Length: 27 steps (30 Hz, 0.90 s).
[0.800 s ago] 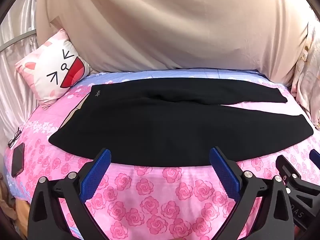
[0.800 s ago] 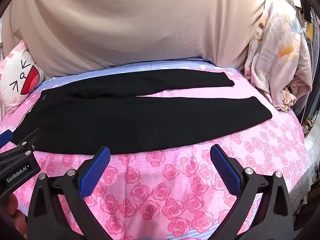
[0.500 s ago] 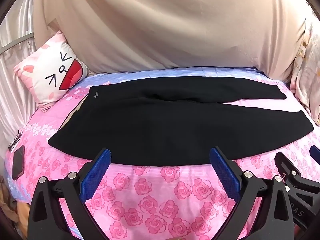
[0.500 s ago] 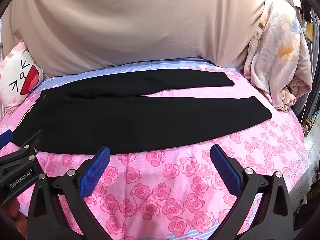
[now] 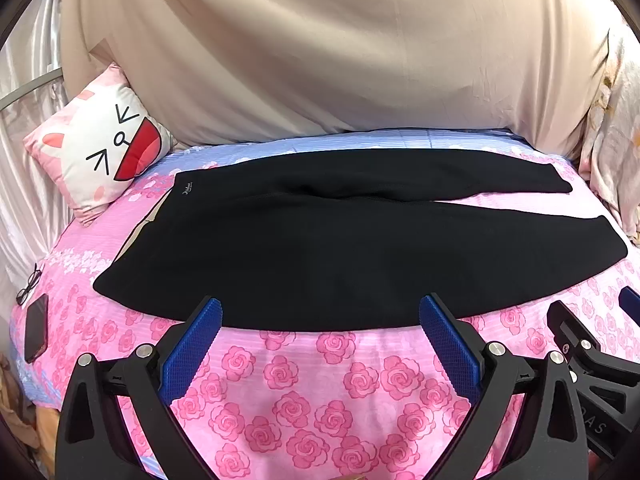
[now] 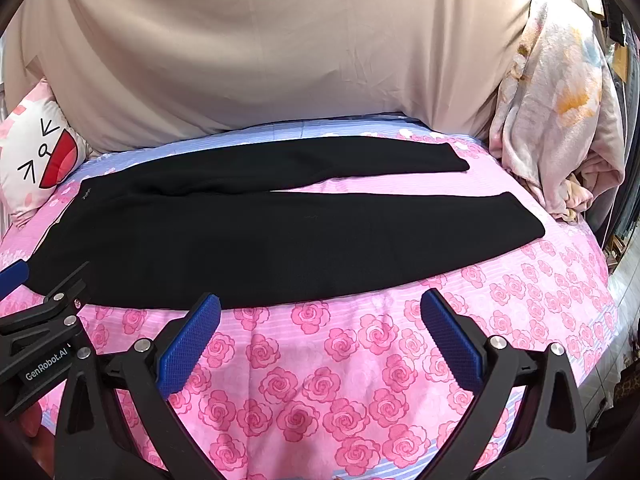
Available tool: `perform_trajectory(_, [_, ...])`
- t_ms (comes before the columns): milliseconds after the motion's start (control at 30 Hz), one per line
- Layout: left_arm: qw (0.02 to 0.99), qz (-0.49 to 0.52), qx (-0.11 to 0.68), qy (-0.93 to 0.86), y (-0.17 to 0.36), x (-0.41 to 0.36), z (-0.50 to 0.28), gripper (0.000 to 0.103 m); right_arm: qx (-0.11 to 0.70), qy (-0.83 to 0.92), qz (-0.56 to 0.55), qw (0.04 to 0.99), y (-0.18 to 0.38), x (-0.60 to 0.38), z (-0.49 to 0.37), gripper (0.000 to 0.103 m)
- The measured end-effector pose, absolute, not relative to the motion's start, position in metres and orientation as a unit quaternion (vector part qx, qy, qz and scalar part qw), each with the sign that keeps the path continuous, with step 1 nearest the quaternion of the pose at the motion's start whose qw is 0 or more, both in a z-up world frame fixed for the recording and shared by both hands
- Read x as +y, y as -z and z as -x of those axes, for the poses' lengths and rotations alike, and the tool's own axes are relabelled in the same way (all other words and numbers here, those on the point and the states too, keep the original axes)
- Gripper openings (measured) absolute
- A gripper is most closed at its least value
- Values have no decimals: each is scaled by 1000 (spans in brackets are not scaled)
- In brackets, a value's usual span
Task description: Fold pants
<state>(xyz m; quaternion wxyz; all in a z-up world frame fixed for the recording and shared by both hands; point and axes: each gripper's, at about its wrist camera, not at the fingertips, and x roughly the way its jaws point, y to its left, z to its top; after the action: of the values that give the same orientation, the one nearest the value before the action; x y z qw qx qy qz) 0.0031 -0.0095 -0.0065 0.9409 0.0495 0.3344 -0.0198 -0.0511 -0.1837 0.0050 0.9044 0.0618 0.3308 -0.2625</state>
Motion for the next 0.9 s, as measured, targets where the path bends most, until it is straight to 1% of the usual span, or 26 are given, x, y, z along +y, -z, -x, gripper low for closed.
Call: perform_trajectory(900, [939,-56,340,19,7,-11,-5,97,335,262,-64,903,-2,-187,48,98])
